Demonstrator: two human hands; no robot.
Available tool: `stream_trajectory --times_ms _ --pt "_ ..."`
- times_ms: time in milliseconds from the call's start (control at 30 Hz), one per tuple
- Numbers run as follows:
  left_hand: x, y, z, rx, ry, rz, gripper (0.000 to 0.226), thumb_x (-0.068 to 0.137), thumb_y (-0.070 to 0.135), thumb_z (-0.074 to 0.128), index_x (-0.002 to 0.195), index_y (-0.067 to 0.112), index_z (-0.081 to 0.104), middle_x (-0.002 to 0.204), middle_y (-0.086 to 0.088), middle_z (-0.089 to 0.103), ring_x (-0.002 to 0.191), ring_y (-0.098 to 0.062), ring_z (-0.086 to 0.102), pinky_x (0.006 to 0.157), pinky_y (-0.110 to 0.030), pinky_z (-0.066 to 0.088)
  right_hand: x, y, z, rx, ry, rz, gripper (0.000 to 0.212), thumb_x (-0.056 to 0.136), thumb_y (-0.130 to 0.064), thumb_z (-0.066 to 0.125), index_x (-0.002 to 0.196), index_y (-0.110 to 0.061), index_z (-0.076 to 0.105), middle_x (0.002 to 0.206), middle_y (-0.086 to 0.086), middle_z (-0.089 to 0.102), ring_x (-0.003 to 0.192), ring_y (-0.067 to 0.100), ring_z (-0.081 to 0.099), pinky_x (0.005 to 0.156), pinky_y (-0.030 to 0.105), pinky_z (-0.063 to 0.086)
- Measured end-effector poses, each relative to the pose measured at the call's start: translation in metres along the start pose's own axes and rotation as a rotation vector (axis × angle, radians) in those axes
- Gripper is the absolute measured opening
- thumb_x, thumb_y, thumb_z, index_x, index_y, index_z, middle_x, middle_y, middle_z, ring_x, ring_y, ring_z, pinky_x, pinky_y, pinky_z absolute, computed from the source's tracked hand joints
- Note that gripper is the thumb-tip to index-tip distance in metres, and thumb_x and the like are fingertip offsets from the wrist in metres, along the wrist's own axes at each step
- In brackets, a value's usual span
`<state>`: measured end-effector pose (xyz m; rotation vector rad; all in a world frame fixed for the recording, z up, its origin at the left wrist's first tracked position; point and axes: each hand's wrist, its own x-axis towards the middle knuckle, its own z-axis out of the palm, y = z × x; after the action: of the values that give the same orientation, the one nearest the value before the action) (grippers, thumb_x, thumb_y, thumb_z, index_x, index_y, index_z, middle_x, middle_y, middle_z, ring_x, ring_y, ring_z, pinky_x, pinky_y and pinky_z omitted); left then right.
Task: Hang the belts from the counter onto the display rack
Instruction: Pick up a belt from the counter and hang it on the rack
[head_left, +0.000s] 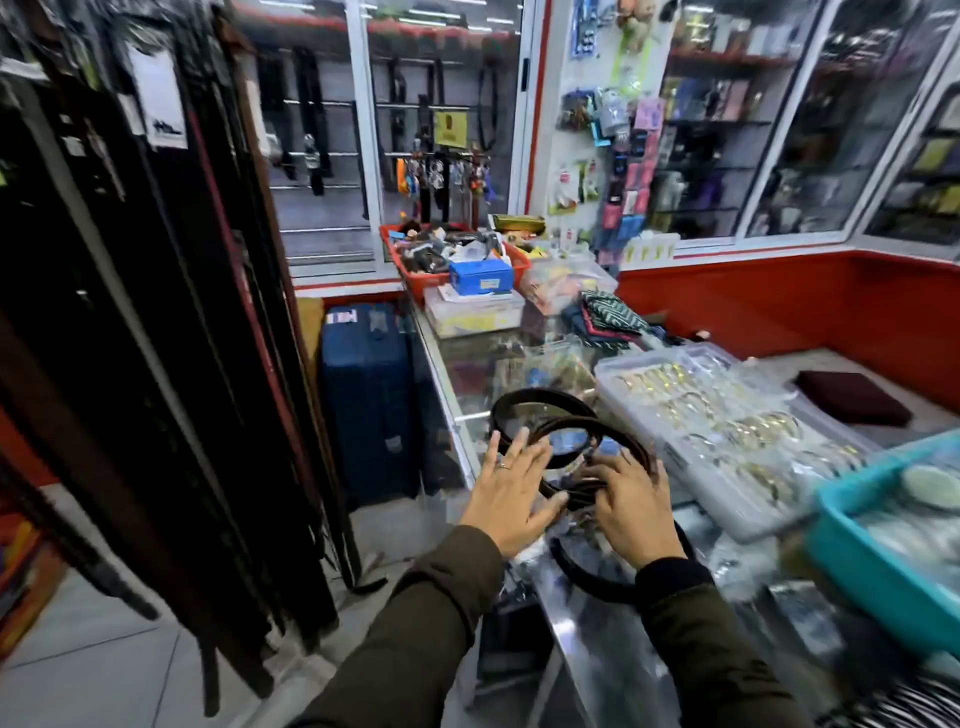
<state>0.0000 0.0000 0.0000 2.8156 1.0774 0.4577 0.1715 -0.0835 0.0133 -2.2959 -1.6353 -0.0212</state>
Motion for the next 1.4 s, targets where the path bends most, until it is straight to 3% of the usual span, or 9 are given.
stream_trajectory --times_ms 133,267,433,567,767,900,1267,1333,1400 --pt "0.003 0.013 0.009 0.112 -0.139 0.11 0.085 0.095 0.074 0.027 0.158 0.017 0.033 0.161 -0.002 0.041 0.159 -0.025 0.017 0.125 -0.059 -0.014 -0.007 0.019 0.0 -0.072 -0.185 0.014 0.055 0.086 -0.007 0.055 0.134 -0.036 0.057 0.138 -0.009 0.059 0.141 0.014 0.045 0.125 0.056 -0.002" --pt "0.009 0.024 0.013 0.143 -0.135 0.094 0.067 0.096 0.055 0.051 0.152 0.018 0.043 0.143 -0.004 0.055 0.142 -0.025 0.045 0.125 -0.053 -0.016 -0.006 0.023 0.004 -0.097 -0.159 -0.035 0.067 0.084 0.001 0.051 0.142 -0.032 0.048 0.136 -0.006 0.059 0.137 0.016 0.049 0.125 0.057 0.0" --pt "0.016 0.034 0.009 0.134 -0.133 0.056 0.037 0.099 0.032 0.055 0.133 0.016 0.059 0.131 -0.006 0.059 0.131 -0.026 0.053 0.127 -0.049 -0.007 -0.003 0.021 0.0 -0.169 -0.171 -0.037 0.043 0.097 -0.01 0.045 0.131 -0.031 0.061 0.131 -0.003 0.063 0.134 0.018 0.05 0.125 0.047 0.009" --pt "0.016 0.033 0.007 0.095 -0.073 0.048 0.034 0.102 0.027 0.05 0.133 0.016 0.059 0.129 -0.007 0.059 0.124 -0.028 0.057 0.128 -0.046 0.002 -0.002 0.022 -0.014 -0.205 -0.109 -0.028 0.037 0.097 -0.018 0.053 0.125 -0.038 0.068 0.128 -0.009 0.068 0.129 0.018 0.054 0.118 0.046 0.021" --pt "0.014 0.01 -0.02 -0.024 0.14 0.076 0.033 0.102 0.029 0.052 0.132 0.02 0.061 0.128 -0.002 0.061 0.121 -0.023 0.059 0.124 -0.041 0.023 0.011 0.004 -0.043 -0.174 0.047 -0.131 0.033 0.095 -0.023 0.059 0.122 -0.04 0.07 0.117 -0.009 0.072 0.119 0.02 0.058 0.099 0.041 0.031" --pt "0.003 -0.022 -0.054 -0.133 0.305 0.102 0.03 0.1 0.028 0.058 0.128 0.019 0.066 0.12 -0.003 0.065 0.109 -0.025 0.061 0.096 -0.037 0.047 0.026 -0.031 -0.058 -0.14 0.08 -0.248 0.033 0.096 -0.027 0.061 0.126 -0.037 0.069 0.12 -0.007 0.072 0.118 0.024 0.06 0.092 0.04 0.043" --pt "-0.067 -0.084 -0.123 -0.398 0.706 -0.198 0.024 0.09 0.024 0.073 0.111 0.015 0.069 0.128 -0.001 0.057 0.127 -0.018 0.053 0.11 -0.027 0.04 0.038 -0.154 -0.054 0.434 -0.025 -0.455 0.032 0.087 -0.013 0.075 0.119 -0.018 0.075 0.108 0.004 0.078 0.101 0.024 0.072 0.089 0.044 0.057" --pt "-0.079 -0.092 -0.129 -0.471 0.79 -0.287 0.025 0.09 0.025 0.076 0.111 0.015 0.068 0.123 -0.002 0.058 0.117 -0.014 0.057 0.103 -0.022 0.045 0.038 -0.172 -0.049 0.56 -0.065 -0.443 0.033 0.086 -0.011 0.077 0.119 -0.016 0.075 0.1 0.0 0.078 0.091 0.013 0.073 0.087 0.031 0.059" --pt "-0.09 -0.098 -0.135 -0.637 0.855 -0.394 0.021 0.088 0.028 0.079 0.106 0.021 0.07 0.107 0.001 0.066 0.098 -0.01 0.064 0.084 -0.021 0.053 0.036 -0.19 -0.046 0.666 -0.116 -0.447 0.034 0.085 -0.012 0.078 0.118 -0.018 0.076 0.084 -0.013 0.074 0.073 -0.004 0.069 0.069 0.008 0.053"
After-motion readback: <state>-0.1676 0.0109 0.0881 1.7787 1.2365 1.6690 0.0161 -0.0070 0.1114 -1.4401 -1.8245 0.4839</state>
